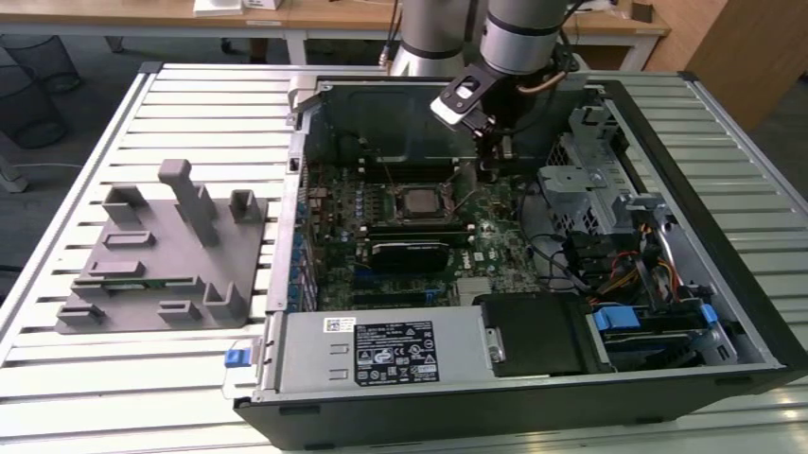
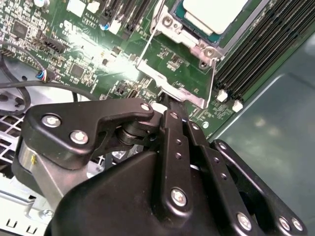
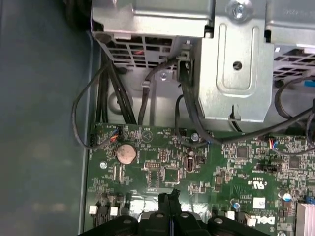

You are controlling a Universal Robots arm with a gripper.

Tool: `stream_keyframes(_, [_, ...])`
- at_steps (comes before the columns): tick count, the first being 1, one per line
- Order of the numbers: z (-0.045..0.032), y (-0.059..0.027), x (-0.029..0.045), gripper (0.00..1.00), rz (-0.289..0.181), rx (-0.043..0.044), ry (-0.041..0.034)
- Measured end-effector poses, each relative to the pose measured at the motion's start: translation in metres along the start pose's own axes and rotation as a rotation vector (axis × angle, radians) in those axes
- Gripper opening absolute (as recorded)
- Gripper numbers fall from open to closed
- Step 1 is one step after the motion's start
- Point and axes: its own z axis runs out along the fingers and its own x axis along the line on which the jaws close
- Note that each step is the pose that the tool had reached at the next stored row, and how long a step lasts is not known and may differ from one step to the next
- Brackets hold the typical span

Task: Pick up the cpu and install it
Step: 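Close the cpu cover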

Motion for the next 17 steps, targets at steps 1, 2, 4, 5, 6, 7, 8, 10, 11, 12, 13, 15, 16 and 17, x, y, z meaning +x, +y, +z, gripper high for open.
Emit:
stream_keyframes(1, [0.0001, -0.0014, 0.0001, 0.11, 0.000, 0.0000, 0.0001])
stream_keyframes(2, [0.0001, -0.0026, 0.0001, 0.11, 0.000, -0.0001, 0.0001])
stream_keyframes(4, [0.0003, -0.0051, 0.0002, 0.11, 0.000, 0.0000, 0.0000])
stream_keyframes(5, [0.0003, -0.0062, 0.0003, 0.11, 0.000, 0.0000, 0.0000])
stream_keyframes(6, [0.0004, -0.0073, 0.0003, 0.11, 0.000, 0.0000, 0.0000])
stream_keyframes(7, [0.0005, -0.0085, 0.0004, 0.11, 0.000, -0.0001, 0.0001])
stream_keyframes(8, [0.0006, -0.0096, 0.0005, 0.11, 0.000, 0.0000, 0.0000])
stream_keyframes(10, [0.0006, -0.0123, 0.0006, 0.11, 0.000, 0.0000, -0.0001])
stream_keyframes(11, [0.0007, -0.0137, 0.0007, 0.11, 0.000, 0.0000, 0.0000])
stream_keyframes(12, [0.0008, -0.0148, 0.0007, 0.11, 0.000, 0.0000, 0.0000])
stream_keyframes(13, [0.0008, -0.0161, 0.0008, 0.11, 0.000, 0.0000, 0.0000])
stream_keyframes(15, [0.0008, -0.0185, 0.0009, 0.11, 0.000, 0.0000, -0.0001])
stream_keyframes(16, [0.0008, -0.0198, 0.0010, 0.11, 0.000, 0.0001, -0.0002])
stream_keyframes(17, [0.0008, -0.0210, 0.0010, 0.11, 0.000, 0.0000, -0.0001])
